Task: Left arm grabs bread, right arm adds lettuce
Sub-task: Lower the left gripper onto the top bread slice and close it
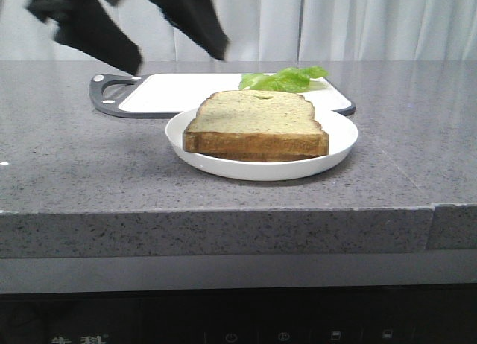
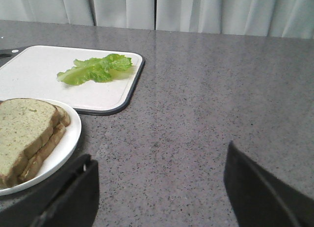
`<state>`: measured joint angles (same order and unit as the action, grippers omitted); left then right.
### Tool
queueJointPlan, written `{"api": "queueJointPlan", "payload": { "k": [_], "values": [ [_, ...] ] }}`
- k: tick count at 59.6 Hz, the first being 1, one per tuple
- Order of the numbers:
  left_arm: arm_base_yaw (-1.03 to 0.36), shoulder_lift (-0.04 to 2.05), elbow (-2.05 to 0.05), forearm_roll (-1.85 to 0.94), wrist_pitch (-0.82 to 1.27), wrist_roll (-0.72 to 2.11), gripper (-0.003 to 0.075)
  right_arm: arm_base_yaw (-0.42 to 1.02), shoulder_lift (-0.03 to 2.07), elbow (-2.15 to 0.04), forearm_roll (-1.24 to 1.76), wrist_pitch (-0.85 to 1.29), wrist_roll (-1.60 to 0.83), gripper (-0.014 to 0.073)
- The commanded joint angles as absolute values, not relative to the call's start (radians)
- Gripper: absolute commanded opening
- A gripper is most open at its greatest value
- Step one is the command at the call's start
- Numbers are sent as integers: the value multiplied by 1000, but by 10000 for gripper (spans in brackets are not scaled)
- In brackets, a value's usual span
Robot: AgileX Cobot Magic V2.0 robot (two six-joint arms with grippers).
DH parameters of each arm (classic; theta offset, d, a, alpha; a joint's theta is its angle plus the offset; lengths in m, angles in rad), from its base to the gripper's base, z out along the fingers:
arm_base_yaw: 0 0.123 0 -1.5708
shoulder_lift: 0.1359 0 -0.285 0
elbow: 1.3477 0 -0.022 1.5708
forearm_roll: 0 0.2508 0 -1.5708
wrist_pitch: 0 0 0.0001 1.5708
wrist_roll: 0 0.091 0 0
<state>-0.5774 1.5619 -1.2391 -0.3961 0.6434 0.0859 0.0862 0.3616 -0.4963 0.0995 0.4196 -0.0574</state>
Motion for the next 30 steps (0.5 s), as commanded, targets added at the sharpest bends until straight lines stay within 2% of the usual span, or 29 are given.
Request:
{"api": "queueJointPlan", "payload": {
  "k": [1,22,27,30],
  "values": [
    [-599,1589,-1325,-417,639,86,638,82,374,-529,93,338,-57,547],
    [-605,1705,-1388,-417,663,86,631,82,374,-529,93,337,-57,547],
    [-605,1707,-1388,-417,663,86,573,82,374,-529,93,337,-57,547],
    [-605,1707,-1388,-417,663,86,510,82,374,-529,93,337,-57,547]
  ]
}}
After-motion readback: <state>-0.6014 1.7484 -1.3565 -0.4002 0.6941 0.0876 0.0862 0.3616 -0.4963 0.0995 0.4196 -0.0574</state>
